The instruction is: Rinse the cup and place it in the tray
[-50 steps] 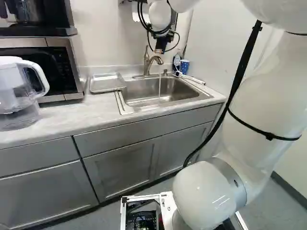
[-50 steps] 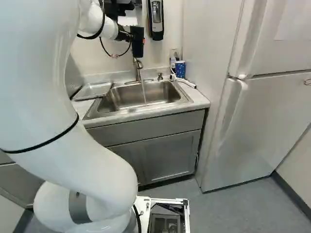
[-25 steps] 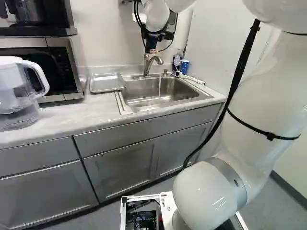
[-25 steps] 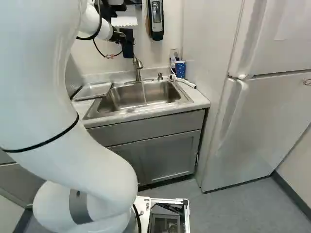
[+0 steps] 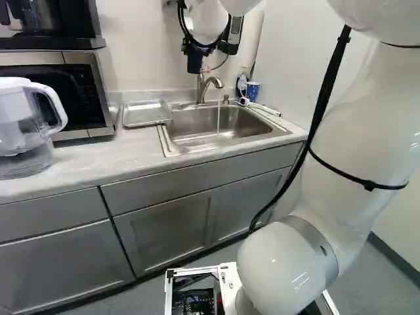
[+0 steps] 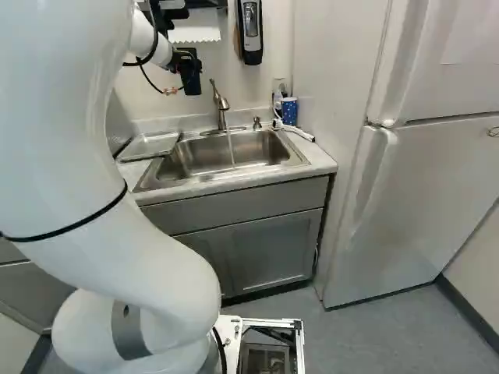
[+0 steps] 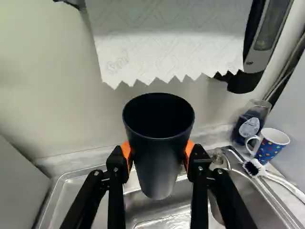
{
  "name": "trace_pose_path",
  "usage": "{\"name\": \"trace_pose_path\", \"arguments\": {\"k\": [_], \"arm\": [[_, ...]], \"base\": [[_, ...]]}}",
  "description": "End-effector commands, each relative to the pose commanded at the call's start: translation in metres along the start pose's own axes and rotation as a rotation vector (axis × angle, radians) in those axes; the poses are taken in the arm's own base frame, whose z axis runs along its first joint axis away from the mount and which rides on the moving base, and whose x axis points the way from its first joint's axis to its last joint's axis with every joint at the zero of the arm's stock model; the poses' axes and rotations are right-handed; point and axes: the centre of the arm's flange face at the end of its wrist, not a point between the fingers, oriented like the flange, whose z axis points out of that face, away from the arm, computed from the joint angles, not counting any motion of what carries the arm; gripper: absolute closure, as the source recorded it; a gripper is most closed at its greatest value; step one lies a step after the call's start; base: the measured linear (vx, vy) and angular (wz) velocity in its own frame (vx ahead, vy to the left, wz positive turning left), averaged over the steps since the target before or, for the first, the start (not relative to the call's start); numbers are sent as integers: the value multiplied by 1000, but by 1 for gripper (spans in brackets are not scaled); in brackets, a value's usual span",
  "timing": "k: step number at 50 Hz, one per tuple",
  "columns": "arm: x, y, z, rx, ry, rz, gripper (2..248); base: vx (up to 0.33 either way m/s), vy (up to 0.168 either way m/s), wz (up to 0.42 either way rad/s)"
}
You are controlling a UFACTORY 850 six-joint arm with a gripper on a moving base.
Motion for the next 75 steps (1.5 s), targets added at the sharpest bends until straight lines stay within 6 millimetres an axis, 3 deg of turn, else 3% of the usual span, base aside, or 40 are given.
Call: {"name": "trace_pose_path", "arguments": {"k": [29,75], "arm": [[-1,-24,2,88,-7,-86,127],[-2,-42,-13,163,2,111,127]], "base": [[0,0,0],[0,0,0]]}}
